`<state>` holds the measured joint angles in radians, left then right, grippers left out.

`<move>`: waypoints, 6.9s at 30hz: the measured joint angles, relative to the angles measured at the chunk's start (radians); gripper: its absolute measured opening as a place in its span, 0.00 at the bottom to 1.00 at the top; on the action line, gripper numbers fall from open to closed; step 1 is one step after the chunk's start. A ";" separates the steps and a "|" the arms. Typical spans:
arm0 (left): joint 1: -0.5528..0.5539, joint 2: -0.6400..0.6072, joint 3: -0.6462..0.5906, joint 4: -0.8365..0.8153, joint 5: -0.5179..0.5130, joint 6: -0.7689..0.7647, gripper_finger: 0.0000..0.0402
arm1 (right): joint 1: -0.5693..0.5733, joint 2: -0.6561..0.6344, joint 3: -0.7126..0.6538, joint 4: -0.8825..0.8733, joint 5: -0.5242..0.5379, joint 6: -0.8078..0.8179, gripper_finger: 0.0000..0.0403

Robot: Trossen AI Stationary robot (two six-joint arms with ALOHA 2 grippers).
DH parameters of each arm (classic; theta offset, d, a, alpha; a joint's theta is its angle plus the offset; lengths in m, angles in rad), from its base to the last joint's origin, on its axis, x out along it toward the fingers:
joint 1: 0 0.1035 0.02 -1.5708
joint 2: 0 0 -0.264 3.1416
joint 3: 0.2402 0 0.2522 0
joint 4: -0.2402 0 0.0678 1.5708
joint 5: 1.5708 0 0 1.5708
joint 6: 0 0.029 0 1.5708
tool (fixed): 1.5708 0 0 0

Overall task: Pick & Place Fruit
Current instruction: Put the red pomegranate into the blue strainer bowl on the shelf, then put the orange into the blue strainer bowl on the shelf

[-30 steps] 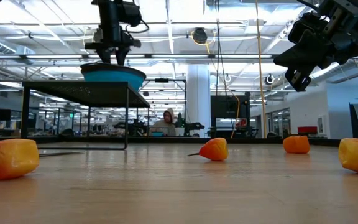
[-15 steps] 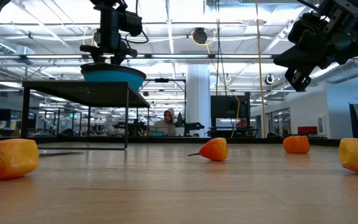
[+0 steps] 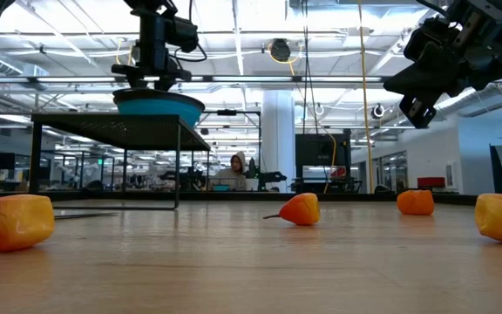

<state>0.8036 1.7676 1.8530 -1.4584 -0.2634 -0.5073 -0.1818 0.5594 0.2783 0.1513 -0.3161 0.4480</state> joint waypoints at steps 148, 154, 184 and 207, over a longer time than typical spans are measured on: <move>-0.951 -1.561 -1.611 1.454 0.255 0.295 0.01 | 0.274 0.801 0.871 -1.198 0.155 -0.462 0.48; -0.951 -1.561 -1.611 1.454 0.255 0.286 0.03 | 0.274 0.801 0.871 -1.200 0.195 -0.492 0.51; -0.951 -1.561 -1.611 1.432 0.262 0.290 0.03 | 0.226 0.929 0.688 -0.974 0.290 -0.860 0.52; -0.951 -1.561 -1.610 1.432 0.234 0.291 0.05 | 0.227 0.929 0.504 -0.724 0.372 -0.892 0.75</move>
<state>-0.1474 0.2062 0.2428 -0.0261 -0.0296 -0.2159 0.0448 1.4879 0.7825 -0.5729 0.0560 -0.4438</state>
